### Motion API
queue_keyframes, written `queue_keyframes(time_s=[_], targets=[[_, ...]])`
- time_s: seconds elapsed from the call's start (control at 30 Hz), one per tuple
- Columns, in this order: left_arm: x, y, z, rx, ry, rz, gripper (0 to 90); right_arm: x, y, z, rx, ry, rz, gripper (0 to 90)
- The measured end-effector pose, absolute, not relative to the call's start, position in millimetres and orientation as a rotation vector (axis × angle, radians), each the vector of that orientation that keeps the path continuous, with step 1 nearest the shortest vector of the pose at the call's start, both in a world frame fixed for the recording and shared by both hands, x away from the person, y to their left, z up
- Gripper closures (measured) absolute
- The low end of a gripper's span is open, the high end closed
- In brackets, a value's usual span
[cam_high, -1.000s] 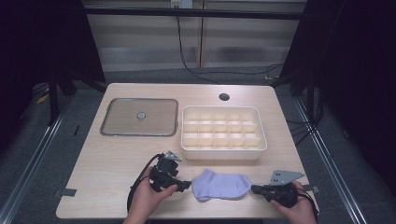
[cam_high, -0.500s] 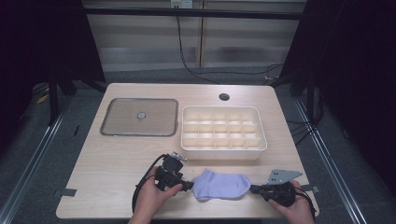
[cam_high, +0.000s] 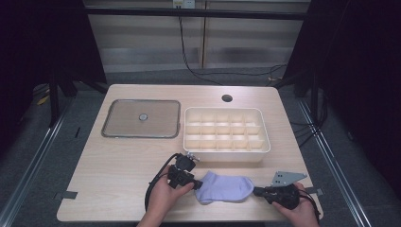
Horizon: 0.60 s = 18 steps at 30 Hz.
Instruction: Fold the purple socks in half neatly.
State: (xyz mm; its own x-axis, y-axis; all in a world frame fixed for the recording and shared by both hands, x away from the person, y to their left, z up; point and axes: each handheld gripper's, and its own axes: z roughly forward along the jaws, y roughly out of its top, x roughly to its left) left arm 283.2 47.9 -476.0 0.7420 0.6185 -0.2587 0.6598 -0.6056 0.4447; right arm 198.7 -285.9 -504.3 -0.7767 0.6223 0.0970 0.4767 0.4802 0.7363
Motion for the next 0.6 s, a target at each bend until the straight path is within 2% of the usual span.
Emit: queue_keyframes(time_s=[0.2, 0.4, 0.6], targets=[[279.3, 41.3, -473.4, 2.489, 0.939, -0.084, 62.2, 198.9, -286.2, -504.2, 0.963, 2.543, 1.177, 88.2], [278.4, 38.0, -473.7, 2.497, 0.942, -0.104, 76.3, 198.6, -285.6, -503.9, 0.959, 2.541, 1.169, 87.8], [280.4, 42.2, -475.7, 2.454, 0.963, -0.179, 79.2, 199.1, -286.4, -504.5, 0.960, 2.541, 1.180, 87.6]])
